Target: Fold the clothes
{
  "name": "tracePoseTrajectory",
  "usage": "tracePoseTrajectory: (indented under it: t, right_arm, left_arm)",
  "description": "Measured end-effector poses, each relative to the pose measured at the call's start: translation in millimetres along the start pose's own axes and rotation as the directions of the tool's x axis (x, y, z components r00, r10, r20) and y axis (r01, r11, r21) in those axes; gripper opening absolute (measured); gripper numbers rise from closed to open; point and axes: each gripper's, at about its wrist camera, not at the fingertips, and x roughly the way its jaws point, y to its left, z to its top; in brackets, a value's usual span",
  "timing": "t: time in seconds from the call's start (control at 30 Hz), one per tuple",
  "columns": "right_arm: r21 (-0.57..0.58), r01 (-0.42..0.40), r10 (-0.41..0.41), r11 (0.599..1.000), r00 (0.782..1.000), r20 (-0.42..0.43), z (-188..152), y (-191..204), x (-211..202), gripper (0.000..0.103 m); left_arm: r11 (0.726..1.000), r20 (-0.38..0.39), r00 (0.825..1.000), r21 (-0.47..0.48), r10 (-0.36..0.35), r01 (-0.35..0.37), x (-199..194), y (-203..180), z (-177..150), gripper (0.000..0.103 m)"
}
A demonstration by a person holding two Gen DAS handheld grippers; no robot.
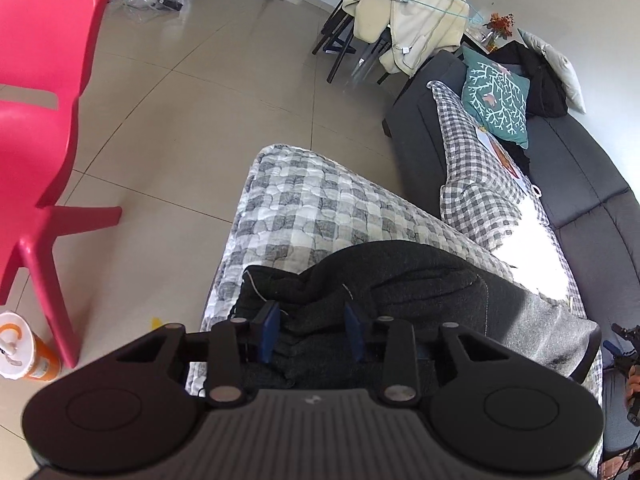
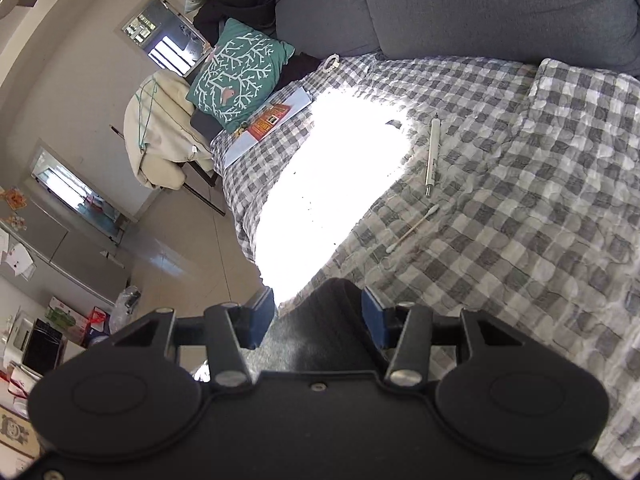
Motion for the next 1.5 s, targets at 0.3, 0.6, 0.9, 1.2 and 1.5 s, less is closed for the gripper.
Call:
tracePoseTrajectory:
  t: [0.3, 0.6, 0.9, 1.2, 1.5]
  right_arm:
    - [-0.027, 0.034, -0.036, 0.999, 0.997, -0.07, -5, -2, 64, 0.036]
    - [-0.448, 0.015, 0.098, 0.894, 0.969, 0.227, -41, 40, 13, 0.016]
    - [-0.629, 0.258, -0.1, 0.733, 0.956, 0.275, -48, 78, 11, 0.016]
    - [-0.595, 0.284, -0.224, 0.752, 0.959, 0.175, -67, 40, 41, 0.026]
    - [-0.344, 0.141, -0.084, 0.928, 0.981, 0.176, -18, 17, 16, 0.043]
  left_arm:
    - [1.0, 0.019, 1.0, -0.026, 0.013, -0.013, 19, -5, 9, 0.031]
    - [0.997, 0.267, 0.963, -0.067, 0.042, -0.025, -5, -14, 0, 0.0]
    - [0.996, 0.185, 0.979, -0.052, 0.08, -0.071, -13, -5, 6, 0.049]
    - [0.997, 0.035, 0.997, -0.033, 0.071, -0.07, 16, 16, 1, 0.051]
    - [1.0, -0.017, 1.0, 0.017, -0.004, 0.004, 9, 22, -2, 0.037]
